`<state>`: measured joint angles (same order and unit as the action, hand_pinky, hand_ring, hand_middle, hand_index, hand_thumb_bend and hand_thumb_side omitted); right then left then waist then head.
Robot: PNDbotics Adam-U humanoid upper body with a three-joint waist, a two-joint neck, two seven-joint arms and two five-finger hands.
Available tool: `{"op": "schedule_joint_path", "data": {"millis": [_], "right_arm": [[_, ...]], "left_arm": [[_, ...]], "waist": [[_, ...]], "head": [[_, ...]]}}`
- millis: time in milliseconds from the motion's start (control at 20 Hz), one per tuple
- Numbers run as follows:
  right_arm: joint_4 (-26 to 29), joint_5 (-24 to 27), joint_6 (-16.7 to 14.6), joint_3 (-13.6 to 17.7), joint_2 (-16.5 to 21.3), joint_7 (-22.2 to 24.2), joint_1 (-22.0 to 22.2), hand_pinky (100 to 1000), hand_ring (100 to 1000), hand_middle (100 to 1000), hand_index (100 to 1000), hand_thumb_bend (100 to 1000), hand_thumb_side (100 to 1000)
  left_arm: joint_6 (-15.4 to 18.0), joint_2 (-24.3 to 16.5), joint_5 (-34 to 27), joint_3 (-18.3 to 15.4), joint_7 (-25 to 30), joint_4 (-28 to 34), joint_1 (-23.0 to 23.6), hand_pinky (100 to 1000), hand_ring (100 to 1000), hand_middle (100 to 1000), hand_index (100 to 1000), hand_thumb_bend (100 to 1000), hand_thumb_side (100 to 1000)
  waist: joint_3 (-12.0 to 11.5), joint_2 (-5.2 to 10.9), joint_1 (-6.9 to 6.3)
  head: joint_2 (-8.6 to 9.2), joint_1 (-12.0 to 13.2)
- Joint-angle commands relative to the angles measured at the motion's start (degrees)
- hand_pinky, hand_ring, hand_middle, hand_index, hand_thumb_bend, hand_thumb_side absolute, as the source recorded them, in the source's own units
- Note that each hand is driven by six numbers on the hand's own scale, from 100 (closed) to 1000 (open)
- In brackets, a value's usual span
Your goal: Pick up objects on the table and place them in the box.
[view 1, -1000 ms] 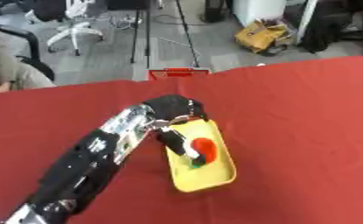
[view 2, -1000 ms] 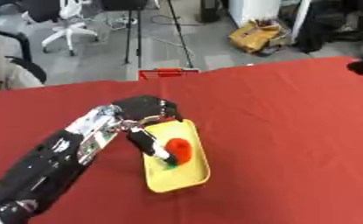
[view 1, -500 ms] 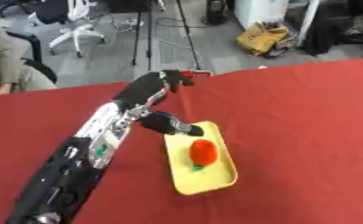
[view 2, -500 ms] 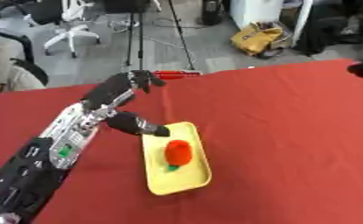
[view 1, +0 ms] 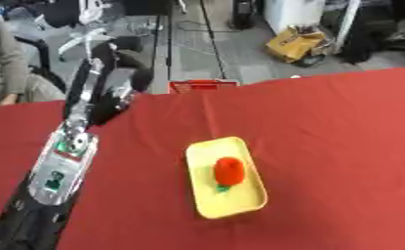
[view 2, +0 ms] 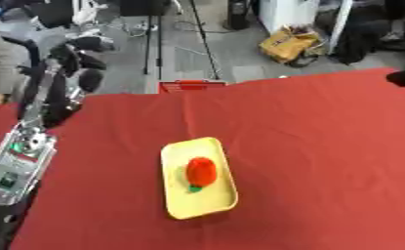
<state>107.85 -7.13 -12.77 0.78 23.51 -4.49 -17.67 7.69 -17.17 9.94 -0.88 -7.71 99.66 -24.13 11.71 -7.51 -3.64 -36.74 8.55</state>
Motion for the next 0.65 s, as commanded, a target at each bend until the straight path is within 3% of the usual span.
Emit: {"op": "schedule_joint_path", "data": {"millis": [50, 650], "right_arm": [[0.71, 0.03, -0.02, 0.66, 0.94, -0.28, -0.79, 750, 697, 845, 945, 427, 924], [0.74, -0.08, 0.07, 0.63, 1.07, -0.18, -0.67, 749, 697, 845, 944, 437, 914]], "left_arm": [[0.97, -1.17, -2.5, -2.49, -1.57, 2.3, 1.43, 729, 620, 701, 824, 901, 878], [2.24, 0.05, -3.77, -4.72, -4.57, 3.46, 6.34, 724, 617, 698, 822, 870, 890]], "waist": [[-0.29, 0.36, 0.74], [-0.23, 0.68, 0.3]], "head": [[0.38, 0.06], [-0.07, 0.16]]}}
